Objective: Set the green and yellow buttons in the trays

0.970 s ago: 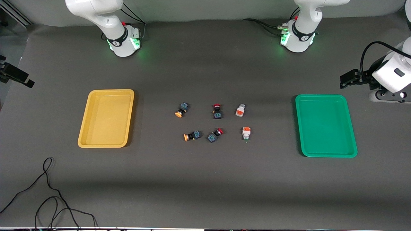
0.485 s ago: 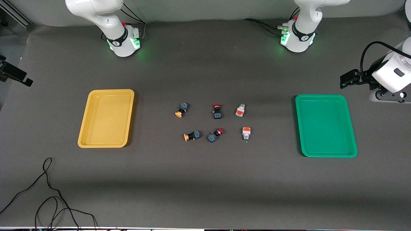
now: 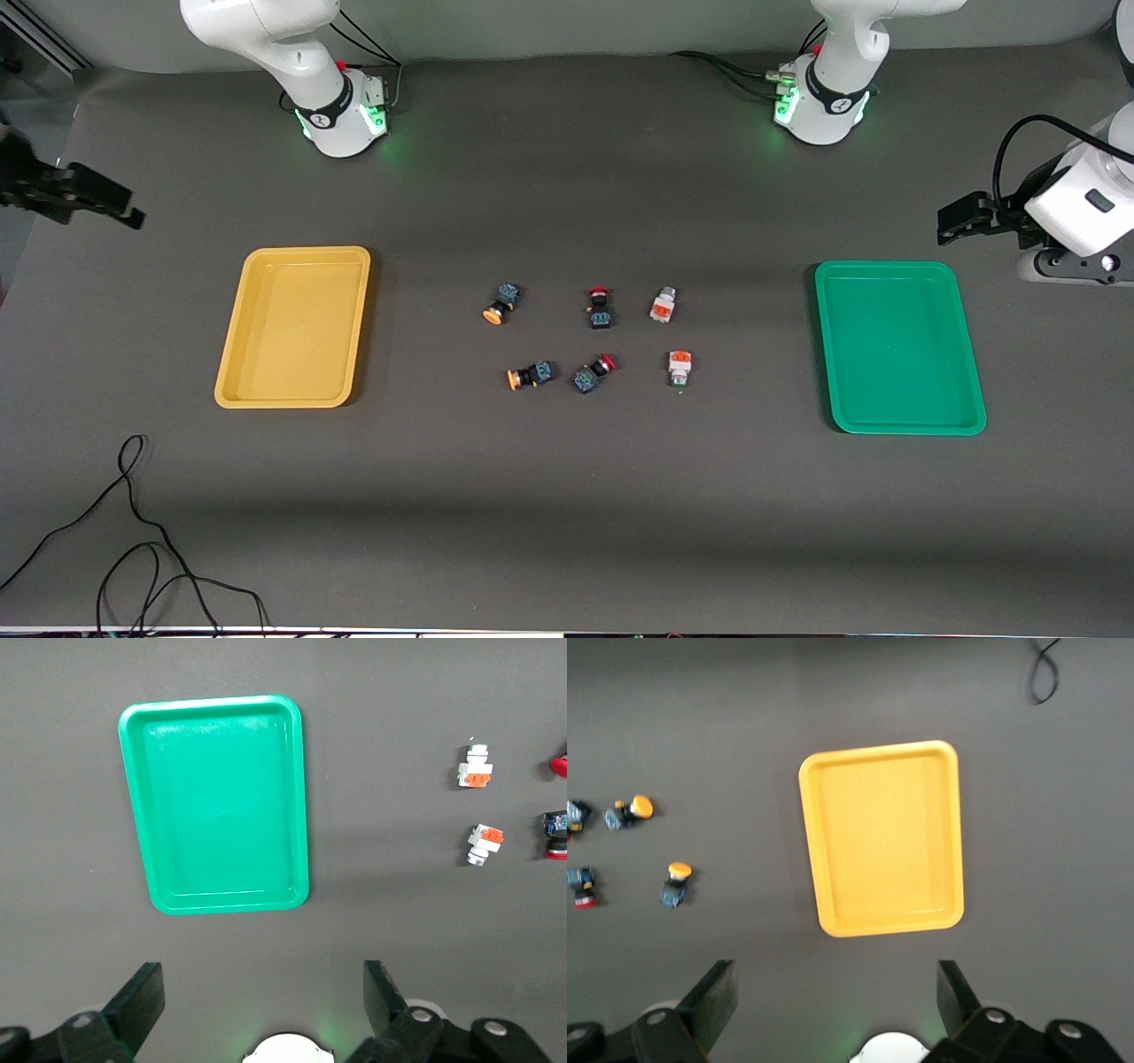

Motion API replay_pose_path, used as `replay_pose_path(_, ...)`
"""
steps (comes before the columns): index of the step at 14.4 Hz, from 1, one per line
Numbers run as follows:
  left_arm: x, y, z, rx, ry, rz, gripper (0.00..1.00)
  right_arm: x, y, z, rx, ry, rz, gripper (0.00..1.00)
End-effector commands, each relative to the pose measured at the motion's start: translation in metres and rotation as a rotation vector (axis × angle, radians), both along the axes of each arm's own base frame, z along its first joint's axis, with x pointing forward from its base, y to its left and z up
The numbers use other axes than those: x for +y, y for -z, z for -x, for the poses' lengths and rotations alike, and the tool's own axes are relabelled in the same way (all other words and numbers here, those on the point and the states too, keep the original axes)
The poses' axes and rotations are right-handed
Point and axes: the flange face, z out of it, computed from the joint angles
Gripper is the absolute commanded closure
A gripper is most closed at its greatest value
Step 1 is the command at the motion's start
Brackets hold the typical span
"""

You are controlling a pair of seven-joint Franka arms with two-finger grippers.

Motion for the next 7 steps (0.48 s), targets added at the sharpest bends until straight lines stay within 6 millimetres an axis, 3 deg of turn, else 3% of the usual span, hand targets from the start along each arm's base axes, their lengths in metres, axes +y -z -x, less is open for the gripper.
replay_pose_path(1, -0.002, 0.003, 0.004, 0.007, 0.018, -0.008, 0.0, 0.024, 0.012, 0.008, 0.049, -0.058, -0.015, 0.0)
replay_pose_path(3, -0.008, 0.012, 0.005, 0.015, 0.025, -0.009, 0.0, 0.041, 0.023, 0.005, 0.072, -0.086, -0.014, 0.0)
replay_pose_path(7, -0.057, 0.029, 0.017, 0.005, 0.013, -0.019, 0.0, 0.076, 0.061, -0.014, 0.138, -0.073, -0.066, 0.0)
